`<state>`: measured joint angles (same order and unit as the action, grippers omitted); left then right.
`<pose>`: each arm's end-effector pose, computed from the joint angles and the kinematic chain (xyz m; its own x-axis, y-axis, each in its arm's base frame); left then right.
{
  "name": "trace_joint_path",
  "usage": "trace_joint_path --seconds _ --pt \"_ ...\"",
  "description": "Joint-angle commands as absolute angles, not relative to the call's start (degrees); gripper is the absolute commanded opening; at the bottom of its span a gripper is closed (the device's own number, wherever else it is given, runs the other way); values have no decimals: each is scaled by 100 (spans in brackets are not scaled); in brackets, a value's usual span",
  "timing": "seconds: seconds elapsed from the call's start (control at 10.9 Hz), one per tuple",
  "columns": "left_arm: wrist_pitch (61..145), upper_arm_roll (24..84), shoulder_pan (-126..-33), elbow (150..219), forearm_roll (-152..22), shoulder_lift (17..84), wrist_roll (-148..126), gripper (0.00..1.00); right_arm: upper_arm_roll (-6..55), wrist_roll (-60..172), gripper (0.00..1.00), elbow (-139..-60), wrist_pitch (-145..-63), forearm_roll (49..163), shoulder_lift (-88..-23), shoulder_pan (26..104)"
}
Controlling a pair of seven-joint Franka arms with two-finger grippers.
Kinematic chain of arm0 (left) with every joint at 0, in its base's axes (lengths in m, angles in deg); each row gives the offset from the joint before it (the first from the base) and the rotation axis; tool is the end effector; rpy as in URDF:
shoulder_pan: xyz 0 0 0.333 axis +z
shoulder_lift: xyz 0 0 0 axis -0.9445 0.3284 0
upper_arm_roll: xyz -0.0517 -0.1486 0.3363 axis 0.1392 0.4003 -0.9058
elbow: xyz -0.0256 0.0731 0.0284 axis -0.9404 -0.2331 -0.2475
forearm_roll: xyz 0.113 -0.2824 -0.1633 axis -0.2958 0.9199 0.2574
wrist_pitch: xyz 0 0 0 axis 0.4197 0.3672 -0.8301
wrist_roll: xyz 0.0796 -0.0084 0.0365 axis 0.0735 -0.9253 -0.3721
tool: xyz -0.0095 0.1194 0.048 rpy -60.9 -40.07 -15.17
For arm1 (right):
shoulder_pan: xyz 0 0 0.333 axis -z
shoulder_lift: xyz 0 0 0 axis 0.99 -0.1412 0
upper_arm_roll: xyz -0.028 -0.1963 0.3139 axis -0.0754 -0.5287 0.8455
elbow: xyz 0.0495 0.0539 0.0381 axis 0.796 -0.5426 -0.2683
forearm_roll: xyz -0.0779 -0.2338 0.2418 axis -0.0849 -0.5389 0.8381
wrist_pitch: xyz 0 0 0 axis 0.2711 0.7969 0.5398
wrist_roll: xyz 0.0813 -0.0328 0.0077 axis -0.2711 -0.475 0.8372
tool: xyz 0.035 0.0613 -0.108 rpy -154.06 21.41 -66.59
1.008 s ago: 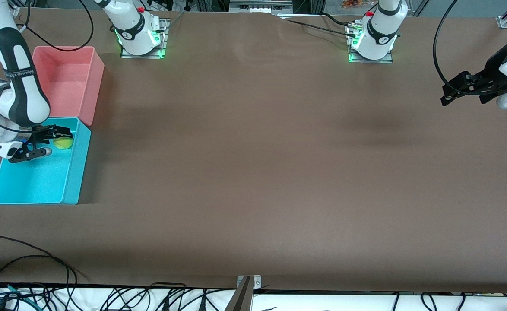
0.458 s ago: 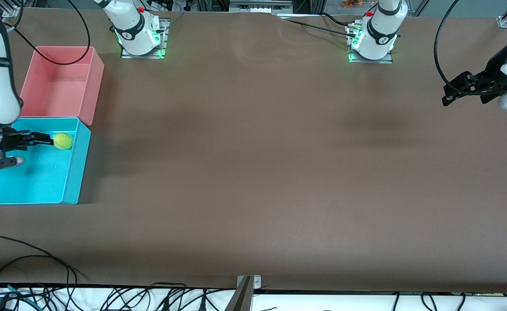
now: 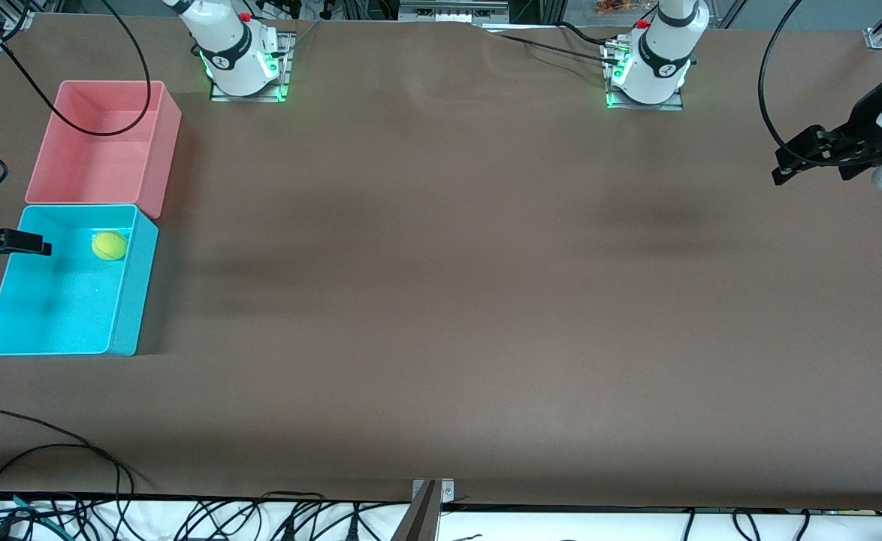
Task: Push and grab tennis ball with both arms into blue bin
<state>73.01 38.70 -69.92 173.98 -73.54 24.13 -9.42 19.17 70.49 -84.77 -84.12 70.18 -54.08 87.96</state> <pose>0.4945 -0.0192 0.6667 0.9946 0.1016 -0.0191 0.1018 -0.9948 0.0054 0.6013 -0.1605 0.4967 0.9831 0.0449 -0.1773 0.0435 -0.9990 -0.0119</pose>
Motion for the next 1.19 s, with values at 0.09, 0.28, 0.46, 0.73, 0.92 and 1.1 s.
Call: trace_joint_path --seconds 0.09,0.28,0.46,0.73,0.92,1.1 --pt "7167 3899 -7021 17189 -7440 2499 -872 100 2310 6522 100 -8184 -7844 6918 -4971 8724" --pt "7159 3925 -7030 17189 -7440 2490 -863 100 2653 5751 100 -8666 -7870 6837 -4452 8672" --pt "7159 3908 -7013 17197 -7458 2490 -872 100 2814 5308 100 -9822 -8578 6820 -3505 8402" --pt "7159 3916 -7012 17197 -7466 2490 -872 100 2560 5385 100 -10760 -9268 6723 -2710 7969" --pt "7159 3917 -7013 17197 -7458 2490 -872 100 2489 5386 100 -10577 -9049 6976 -2761 7960" --pt "7159 3925 -7065 17189 -7458 2490 -872 100 2488 5430 100 -10436 -8873 7075 -2823 7960"
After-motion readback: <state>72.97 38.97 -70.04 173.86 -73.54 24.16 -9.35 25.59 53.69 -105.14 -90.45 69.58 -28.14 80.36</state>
